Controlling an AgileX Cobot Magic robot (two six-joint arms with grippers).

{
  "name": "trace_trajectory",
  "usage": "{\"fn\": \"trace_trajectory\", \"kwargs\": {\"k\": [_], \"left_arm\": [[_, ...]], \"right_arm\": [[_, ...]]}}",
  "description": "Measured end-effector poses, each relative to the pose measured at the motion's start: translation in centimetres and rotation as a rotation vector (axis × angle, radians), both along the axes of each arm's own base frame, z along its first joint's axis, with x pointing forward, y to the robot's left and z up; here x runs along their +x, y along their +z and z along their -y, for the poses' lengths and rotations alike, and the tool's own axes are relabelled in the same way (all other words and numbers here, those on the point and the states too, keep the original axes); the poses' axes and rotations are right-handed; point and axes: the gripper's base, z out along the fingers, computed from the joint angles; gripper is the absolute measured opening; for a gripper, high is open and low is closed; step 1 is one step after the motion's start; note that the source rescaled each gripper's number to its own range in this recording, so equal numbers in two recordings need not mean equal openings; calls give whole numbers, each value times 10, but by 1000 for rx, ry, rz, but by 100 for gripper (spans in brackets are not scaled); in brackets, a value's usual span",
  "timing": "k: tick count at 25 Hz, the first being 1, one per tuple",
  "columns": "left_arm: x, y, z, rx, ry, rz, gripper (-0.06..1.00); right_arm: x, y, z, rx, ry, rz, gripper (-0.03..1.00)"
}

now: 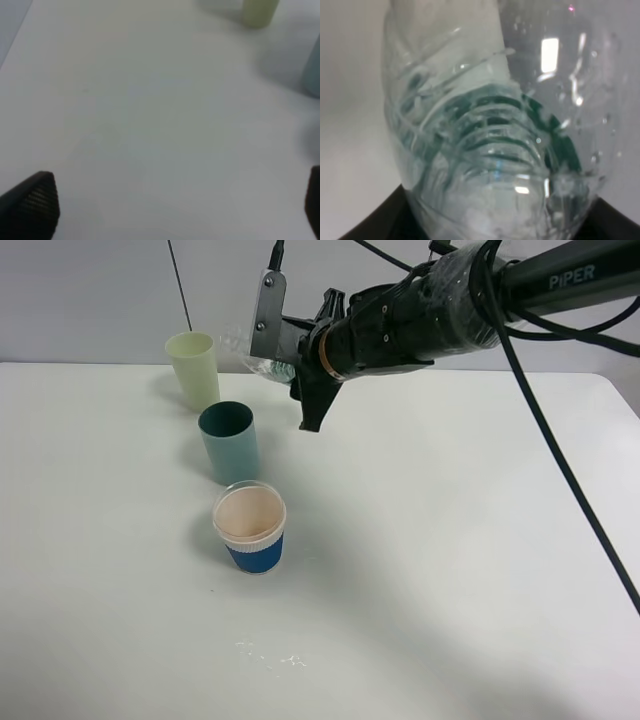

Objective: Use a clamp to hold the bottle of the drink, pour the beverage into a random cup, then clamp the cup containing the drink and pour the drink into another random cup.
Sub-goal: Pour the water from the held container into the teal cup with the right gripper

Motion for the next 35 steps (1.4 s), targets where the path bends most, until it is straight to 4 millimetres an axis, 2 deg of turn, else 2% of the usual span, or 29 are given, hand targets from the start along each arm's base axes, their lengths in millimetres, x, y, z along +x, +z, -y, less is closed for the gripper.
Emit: {"fn": "trace_trajectory", "kwargs": {"k": [5, 11, 35], "left_arm": [[0, 0, 0, 0, 0, 0, 100], [0, 0, 0, 0, 0, 0, 100], [0, 0, 0, 0, 0, 0, 100]], "right_arm": [[-3, 3, -7, -14, 0, 13, 0], [2, 8, -18, -46, -52, 52, 0], [4, 2, -16, -343, 109, 172, 0]]}}
